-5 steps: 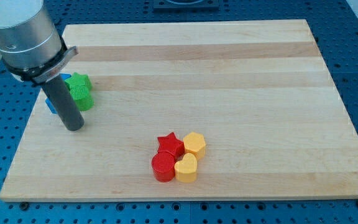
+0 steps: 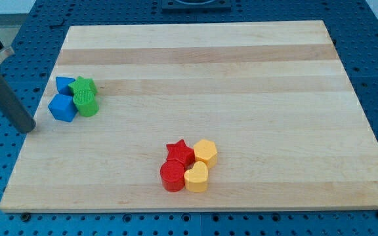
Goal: Move the blue cube along with the green circle towards center
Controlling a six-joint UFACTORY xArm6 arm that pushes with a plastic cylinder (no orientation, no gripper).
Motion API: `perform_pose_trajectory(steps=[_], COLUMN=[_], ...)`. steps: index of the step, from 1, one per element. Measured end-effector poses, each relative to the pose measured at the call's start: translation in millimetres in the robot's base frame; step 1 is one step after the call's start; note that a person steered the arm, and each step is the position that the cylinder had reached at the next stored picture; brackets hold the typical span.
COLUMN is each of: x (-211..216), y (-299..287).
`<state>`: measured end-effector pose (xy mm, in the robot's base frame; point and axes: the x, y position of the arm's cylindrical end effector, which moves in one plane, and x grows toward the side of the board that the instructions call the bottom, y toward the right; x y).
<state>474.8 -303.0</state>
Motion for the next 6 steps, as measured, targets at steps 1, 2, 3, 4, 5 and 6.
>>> perform_pose_trajectory(steps=[1,2,3,4,5,6], x=[-20.2,-38.8,-40.1,-40.7,-50.3,-61.4], y=[19.0,54.7,98.9,142.2,176.4,174.2])
